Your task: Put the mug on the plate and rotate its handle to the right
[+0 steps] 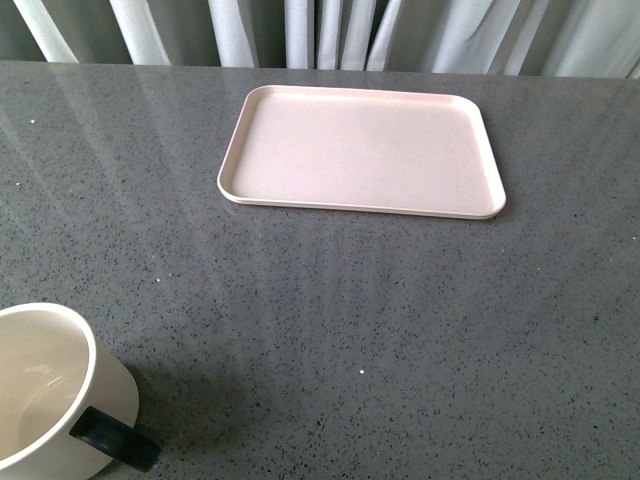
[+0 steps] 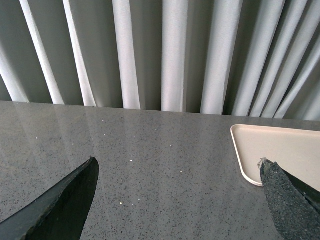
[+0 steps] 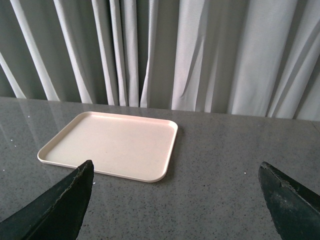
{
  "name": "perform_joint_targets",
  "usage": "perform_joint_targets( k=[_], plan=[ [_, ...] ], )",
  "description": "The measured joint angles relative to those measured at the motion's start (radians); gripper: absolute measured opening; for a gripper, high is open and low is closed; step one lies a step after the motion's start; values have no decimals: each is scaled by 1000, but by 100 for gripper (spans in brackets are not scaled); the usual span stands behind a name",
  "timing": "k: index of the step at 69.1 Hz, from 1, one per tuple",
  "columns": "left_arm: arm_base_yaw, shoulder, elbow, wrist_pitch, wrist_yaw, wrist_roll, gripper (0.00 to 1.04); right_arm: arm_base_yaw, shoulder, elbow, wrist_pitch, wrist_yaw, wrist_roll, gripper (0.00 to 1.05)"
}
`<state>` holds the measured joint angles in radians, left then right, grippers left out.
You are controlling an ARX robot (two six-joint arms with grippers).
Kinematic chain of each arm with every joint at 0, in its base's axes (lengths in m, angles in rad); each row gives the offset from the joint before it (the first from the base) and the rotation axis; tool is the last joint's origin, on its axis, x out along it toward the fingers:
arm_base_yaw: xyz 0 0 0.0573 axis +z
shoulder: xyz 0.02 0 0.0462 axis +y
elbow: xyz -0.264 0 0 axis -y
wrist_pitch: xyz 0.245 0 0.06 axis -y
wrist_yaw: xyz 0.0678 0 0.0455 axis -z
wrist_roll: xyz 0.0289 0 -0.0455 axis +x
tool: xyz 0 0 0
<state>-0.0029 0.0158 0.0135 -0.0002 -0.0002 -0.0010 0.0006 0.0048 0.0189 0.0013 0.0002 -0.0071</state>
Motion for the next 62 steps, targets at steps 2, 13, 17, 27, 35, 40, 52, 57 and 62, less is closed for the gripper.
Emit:
perform_joint_targets(
  k=[2,13,17,27,35,40,52,57,62],
  plan=[
    [0,0,0,0,0,0,95,0,0,0,0,0,0,96],
    [0,0,0,0,0,0,95,0,0,0,0,0,0,96],
    [0,0,0,0,0,0,95,0,0,0,0,0,0,96],
    [0,0,0,0,0,0,95,0,0,0,0,0,0,96],
    [0,0,0,0,0,0,95,0,0,0,0,0,0,96],
    [0,0,0,0,0,0,95,0,0,0,0,0,0,96],
    [25,303,191,-364,174,-107,95,0,0,0,0,-1,0,96],
    [25,467,248,-361,166,-112,95,0,0,0,0,-1,0,96],
    [33,592,284,-316,160,-95,95,0,0,0,0,0,0,96]
  ],
)
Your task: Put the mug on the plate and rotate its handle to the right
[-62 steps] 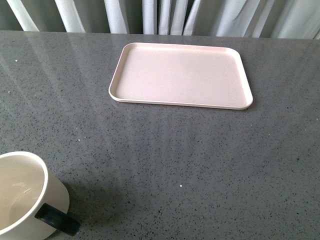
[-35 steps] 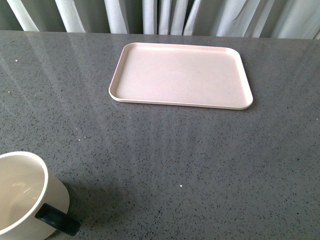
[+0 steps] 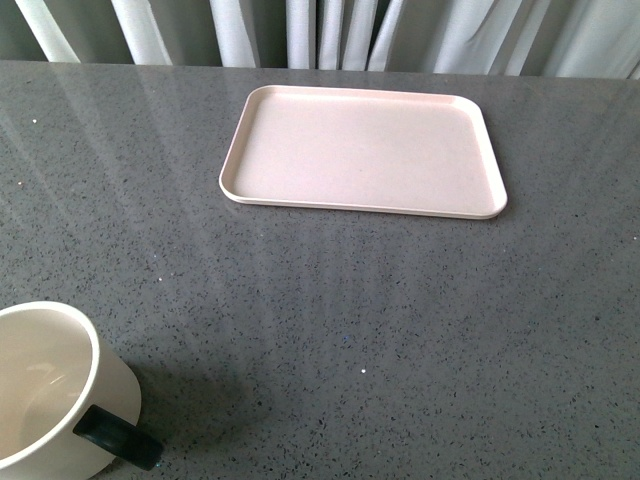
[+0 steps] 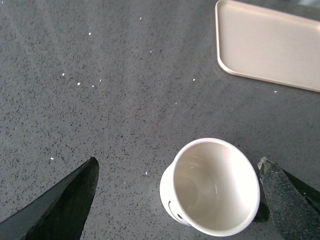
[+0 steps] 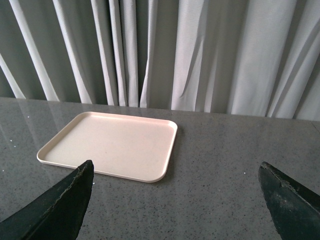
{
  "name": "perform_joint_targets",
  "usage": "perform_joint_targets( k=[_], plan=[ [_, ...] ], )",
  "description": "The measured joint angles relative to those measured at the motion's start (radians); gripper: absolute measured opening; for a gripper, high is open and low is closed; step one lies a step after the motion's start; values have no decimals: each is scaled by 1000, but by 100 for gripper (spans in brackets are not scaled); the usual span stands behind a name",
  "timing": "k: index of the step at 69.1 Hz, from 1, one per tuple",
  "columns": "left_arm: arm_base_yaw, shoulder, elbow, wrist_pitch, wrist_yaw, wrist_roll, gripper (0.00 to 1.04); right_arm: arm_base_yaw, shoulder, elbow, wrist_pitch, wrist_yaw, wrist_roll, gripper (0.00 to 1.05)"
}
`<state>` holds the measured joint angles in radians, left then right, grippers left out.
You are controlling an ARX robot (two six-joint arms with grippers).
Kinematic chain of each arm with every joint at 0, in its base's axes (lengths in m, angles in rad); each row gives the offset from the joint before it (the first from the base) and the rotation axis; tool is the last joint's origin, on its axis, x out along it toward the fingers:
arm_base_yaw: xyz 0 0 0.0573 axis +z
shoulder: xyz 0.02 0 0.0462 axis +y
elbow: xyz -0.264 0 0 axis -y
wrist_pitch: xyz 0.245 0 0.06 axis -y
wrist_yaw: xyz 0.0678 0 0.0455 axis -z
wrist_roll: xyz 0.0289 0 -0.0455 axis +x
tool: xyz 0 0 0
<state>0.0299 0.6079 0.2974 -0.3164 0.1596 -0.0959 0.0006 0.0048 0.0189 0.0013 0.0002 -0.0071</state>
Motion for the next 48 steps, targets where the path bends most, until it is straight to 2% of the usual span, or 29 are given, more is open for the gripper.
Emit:
perform_joint_targets(
  k=[19,33,48],
  plan=[
    [-10,363,18,164,-63,43,95,0,0,0,0,0,0,96],
    [-10,447,26,179,-101,47,95,0,0,0,0,0,0,96],
    [-47,452,26,173,-109,46,95,0,0,0,0,0,0,96]
  ],
)
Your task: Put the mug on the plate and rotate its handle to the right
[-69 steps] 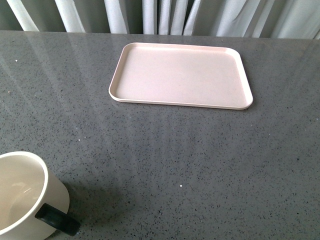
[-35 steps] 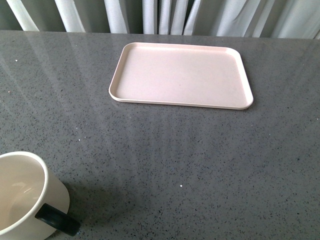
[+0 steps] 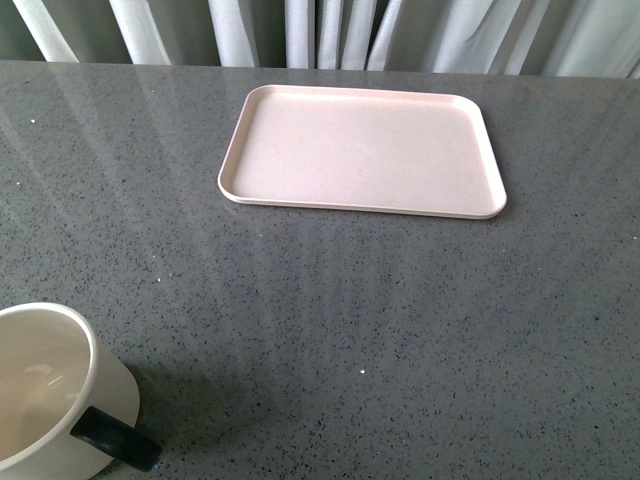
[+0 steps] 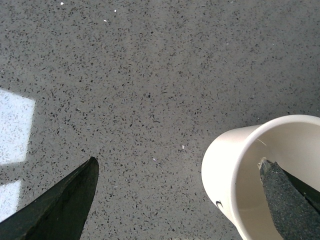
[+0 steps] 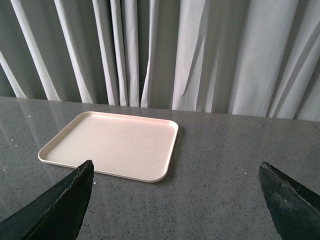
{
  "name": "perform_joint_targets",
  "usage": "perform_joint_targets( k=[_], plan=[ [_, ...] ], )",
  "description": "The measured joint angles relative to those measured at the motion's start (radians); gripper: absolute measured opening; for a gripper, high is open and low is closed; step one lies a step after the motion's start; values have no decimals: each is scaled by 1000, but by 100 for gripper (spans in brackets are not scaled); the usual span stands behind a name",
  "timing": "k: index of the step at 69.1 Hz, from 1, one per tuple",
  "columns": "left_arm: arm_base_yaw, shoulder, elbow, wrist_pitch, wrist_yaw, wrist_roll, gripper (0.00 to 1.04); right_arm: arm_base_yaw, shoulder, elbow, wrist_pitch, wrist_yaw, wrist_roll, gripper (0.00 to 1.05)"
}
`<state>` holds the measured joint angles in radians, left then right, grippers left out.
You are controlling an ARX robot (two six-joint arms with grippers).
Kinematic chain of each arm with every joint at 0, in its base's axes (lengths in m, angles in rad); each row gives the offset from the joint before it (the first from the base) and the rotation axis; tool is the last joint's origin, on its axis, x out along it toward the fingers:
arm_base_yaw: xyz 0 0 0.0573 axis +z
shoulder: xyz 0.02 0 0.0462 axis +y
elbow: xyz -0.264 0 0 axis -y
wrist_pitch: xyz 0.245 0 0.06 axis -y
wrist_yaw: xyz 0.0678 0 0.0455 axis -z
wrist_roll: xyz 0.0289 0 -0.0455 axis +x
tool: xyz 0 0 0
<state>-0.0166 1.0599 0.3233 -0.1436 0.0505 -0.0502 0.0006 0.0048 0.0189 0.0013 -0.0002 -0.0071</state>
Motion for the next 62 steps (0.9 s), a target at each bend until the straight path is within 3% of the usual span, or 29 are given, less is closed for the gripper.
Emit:
perform_joint_targets(
  k=[37,62],
  plan=[
    [-95,223,0,138,-18,-31,95,0,0,0,0,0,0,96],
    [-153,276,0,146,-37,-66,40,0,0,0,0,0,0,96]
  ],
)
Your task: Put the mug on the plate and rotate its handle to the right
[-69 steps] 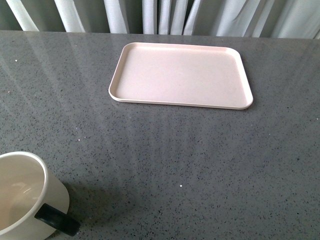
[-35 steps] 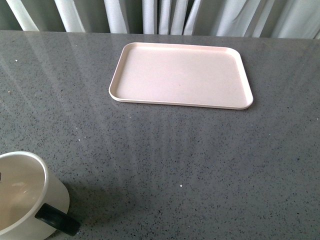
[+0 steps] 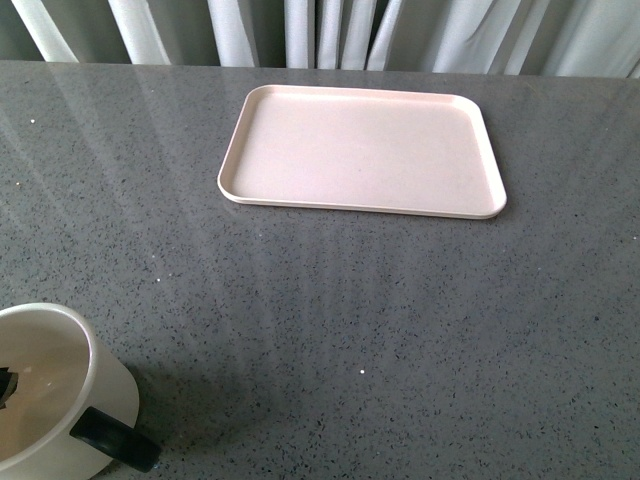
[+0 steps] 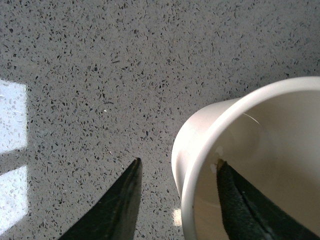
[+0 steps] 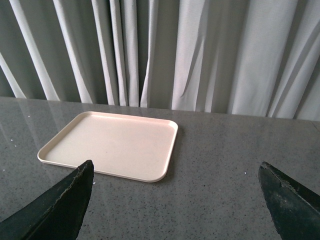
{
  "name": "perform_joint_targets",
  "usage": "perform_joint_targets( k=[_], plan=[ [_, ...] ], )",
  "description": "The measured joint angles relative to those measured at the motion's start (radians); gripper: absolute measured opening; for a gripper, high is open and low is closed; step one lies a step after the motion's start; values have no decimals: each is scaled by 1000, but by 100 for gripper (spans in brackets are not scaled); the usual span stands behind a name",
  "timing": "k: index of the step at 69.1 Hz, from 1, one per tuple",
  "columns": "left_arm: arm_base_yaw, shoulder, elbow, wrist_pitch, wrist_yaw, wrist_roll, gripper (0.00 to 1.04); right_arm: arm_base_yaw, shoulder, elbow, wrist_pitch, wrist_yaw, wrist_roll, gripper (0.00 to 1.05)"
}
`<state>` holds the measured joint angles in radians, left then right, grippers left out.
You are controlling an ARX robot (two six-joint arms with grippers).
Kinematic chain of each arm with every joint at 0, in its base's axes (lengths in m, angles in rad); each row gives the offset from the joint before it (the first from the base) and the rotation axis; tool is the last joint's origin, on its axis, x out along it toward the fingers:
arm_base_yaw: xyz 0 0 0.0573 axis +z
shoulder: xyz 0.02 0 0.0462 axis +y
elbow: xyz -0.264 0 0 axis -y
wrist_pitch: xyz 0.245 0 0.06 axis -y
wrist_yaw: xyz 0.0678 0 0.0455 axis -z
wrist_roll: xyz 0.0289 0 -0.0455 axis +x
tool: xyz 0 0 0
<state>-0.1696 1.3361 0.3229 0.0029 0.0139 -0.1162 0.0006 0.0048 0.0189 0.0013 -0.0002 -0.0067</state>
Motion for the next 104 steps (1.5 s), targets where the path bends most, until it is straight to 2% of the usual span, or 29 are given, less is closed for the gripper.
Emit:
perform_joint_targets(
  k=[18,43,63,73,104],
  plan=[
    [-37,-49,12,-61,-19,-19,2,0,0,0,0,0,0,96],
    [-113,-74,138,-166,-34,-40,2,0,0,0,0,0,0,96],
    [-234,149,465,-188,-76,-64,2,0,0,0,0,0,0,96],
    [-303,344,709,-186,-79,-114,2,0,0,0,0,0,0,96],
    [-309,373,739,-185,-86,-137,2,0,0,0,0,0,0,96]
  ],
)
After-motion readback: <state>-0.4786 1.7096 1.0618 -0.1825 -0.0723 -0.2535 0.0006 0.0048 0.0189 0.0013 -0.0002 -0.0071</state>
